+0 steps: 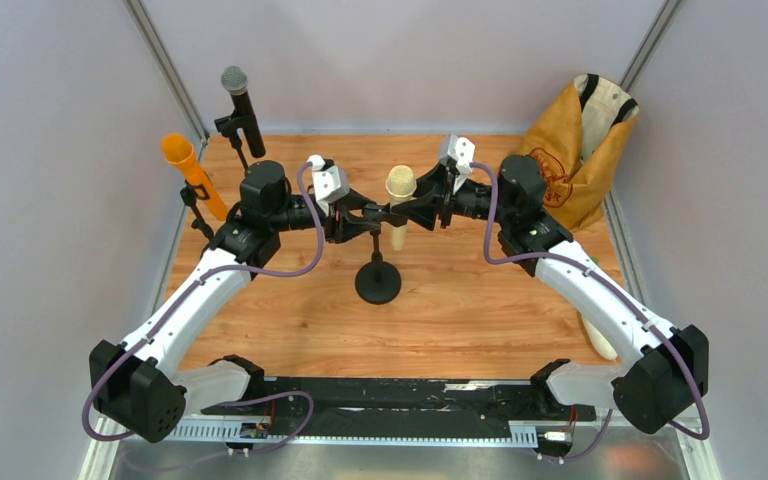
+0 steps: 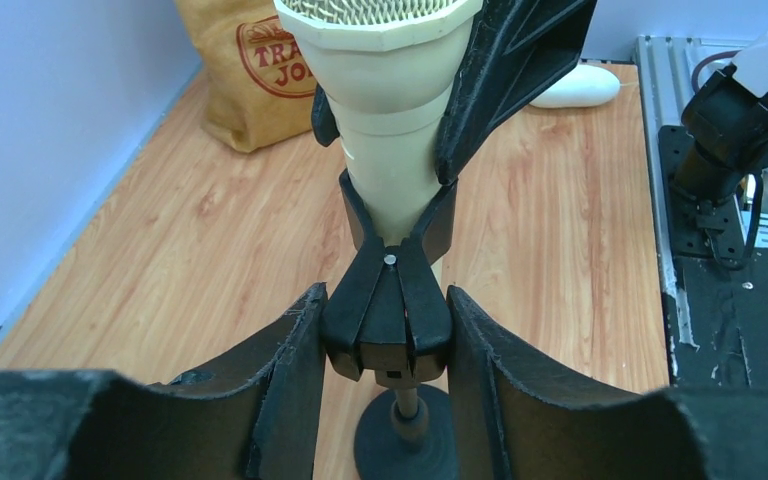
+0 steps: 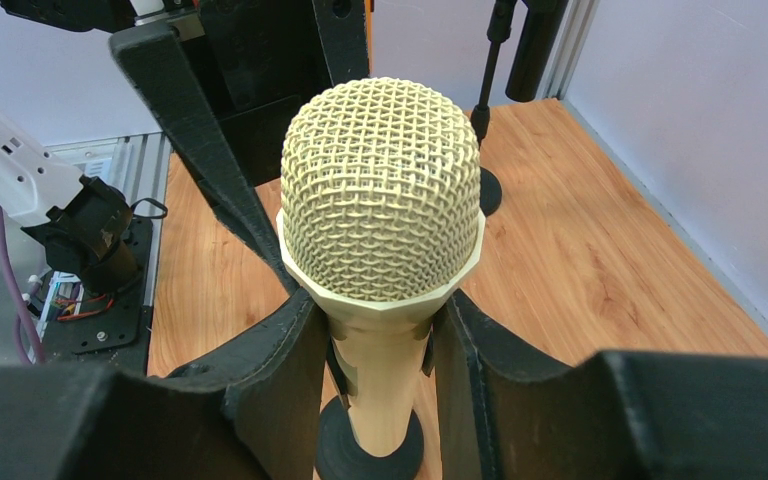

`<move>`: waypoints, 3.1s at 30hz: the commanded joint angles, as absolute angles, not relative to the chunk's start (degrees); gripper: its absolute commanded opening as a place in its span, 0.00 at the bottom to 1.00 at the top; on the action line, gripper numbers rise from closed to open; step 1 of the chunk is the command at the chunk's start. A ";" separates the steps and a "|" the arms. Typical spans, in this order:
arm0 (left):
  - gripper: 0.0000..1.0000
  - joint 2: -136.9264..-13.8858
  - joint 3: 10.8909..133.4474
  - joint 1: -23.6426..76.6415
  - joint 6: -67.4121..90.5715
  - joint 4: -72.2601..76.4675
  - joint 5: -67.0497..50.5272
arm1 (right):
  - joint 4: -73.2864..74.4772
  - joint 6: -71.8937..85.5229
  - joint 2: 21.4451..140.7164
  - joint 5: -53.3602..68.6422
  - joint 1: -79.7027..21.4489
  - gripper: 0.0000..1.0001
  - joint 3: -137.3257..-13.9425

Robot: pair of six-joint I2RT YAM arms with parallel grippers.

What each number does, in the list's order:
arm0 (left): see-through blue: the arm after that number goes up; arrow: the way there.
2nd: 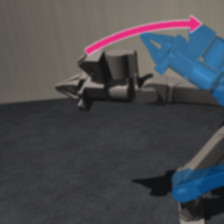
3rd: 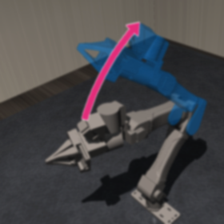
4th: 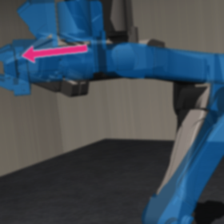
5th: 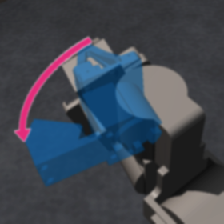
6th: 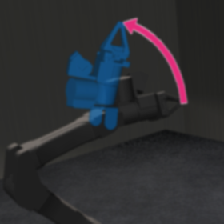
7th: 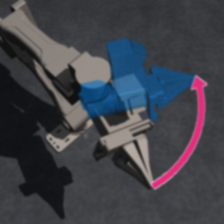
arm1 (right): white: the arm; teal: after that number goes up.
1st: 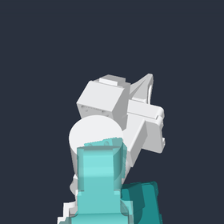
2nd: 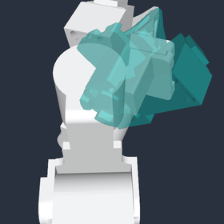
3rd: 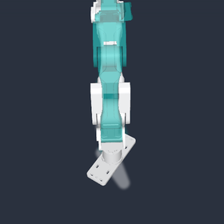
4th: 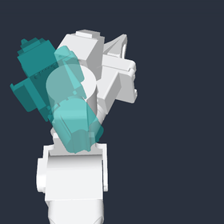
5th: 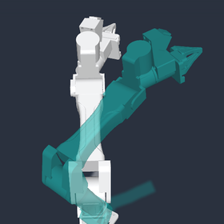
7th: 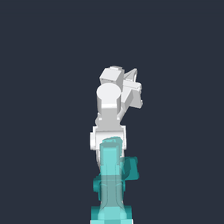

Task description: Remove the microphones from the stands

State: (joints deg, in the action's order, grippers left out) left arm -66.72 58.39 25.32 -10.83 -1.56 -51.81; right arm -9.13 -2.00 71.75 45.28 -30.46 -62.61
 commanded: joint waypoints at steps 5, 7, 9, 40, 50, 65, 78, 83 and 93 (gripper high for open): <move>0.33 -66.45 58.61 26.22 -9.76 -0.36 -53.69 | -12.83 -1.23 70.60 42.84 -30.66 0.23 -62.71; 0.28 -66.45 58.20 26.27 -9.47 0.48 -53.18 | -12.83 -1.23 70.58 42.41 -30.66 0.22 -62.67; 0.23 -66.52 57.89 26.23 -8.92 1.71 -52.88 | -12.92 -1.30 70.49 42.09 -30.64 0.22 -62.58; 0.75 -66.73 54.11 26.27 -4.25 8.92 -56.53 | -14.39 1.58 69.17 43.04 -30.67 0.22 -61.61; 0.36 -66.77 54.24 26.26 -4.07 8.75 -54.76 | -14.59 1.50 69.09 43.70 -30.67 0.21 -61.27; 0.06 -67.06 53.71 26.26 -3.21 10.01 -52.14 | -14.92 1.25 68.87 42.74 -30.69 0.20 -60.92; 0.00 -66.48 53.61 26.23 -3.21 9.87 -51.86 | -14.00 -1.41 67.34 39.18 -30.40 0.19 -60.73; 0.00 -66.25 53.54 26.24 -3.22 9.86 -51.77 | -13.50 -2.35 67.03 37.79 -30.24 0.18 -60.82; 0.00 -65.57 53.09 26.28 -3.54 10.02 -51.64 | -12.66 -4.47 64.95 34.77 -28.72 0.18 -60.65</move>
